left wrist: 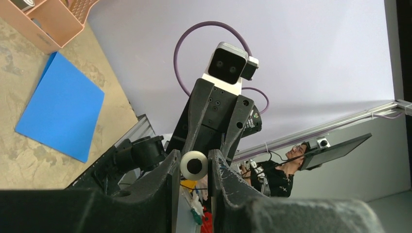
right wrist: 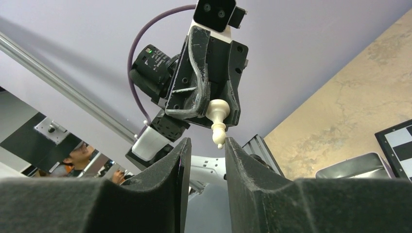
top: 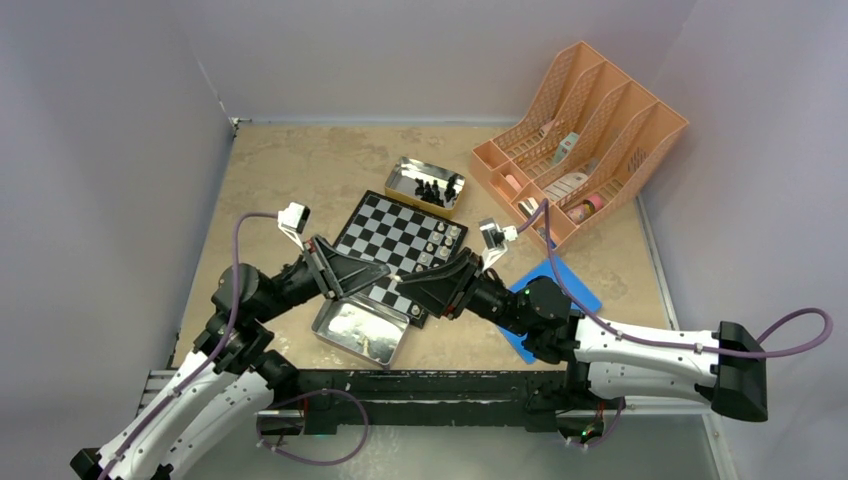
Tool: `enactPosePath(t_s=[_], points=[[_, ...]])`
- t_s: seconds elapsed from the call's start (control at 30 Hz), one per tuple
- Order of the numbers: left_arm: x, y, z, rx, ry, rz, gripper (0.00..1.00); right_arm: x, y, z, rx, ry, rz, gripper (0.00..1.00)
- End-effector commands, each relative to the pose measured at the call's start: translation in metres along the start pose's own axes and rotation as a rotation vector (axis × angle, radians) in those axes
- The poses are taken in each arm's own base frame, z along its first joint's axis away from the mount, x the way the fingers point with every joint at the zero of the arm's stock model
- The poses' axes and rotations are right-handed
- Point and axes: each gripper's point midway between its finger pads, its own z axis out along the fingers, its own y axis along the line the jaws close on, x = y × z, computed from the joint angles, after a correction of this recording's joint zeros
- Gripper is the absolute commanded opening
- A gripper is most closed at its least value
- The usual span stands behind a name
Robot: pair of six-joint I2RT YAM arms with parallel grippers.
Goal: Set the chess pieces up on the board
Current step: Adjust the chess piece.
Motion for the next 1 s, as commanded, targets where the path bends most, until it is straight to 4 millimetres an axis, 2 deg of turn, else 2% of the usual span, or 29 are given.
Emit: enactPosePath(t_s=[0.0, 0.27, 0.43, 0.7, 0.9, 0.97], points=[[0.003, -0.002, 0.003, 0.03, 0.03, 0.001, 0.0, -0.036, 0.043, 0.01, -0.131, -0.11, 0.033, 0.33], [0.004, 0.003, 0.001, 0.018, 0.023, 0.002, 0.0, -0.046, 0.047, 0.007, -0.149, -0.164, 0.044, 0.22], [0.006, 0.005, 0.001, 0.017, 0.029, -0.007, 0.0, -0.054, 0.049, 0.009, -0.145, -0.193, 0.033, 0.25], [0.007, -0.002, 0.003, 0.04, 0.05, -0.012, 0.0, -0.051, 0.055, 0.015, -0.186, -0.182, 0.063, 0.27], [0.008, -0.003, 0.001, 0.042, 0.046, -0.014, 0.0, -0.06, 0.059, 0.013, -0.2, -0.219, 0.06, 0.19], [0.009, -0.002, 0.0, 0.038, 0.051, -0.015, 0.0, -0.063, 0.061, 0.011, -0.204, -0.231, 0.061, 0.12]])
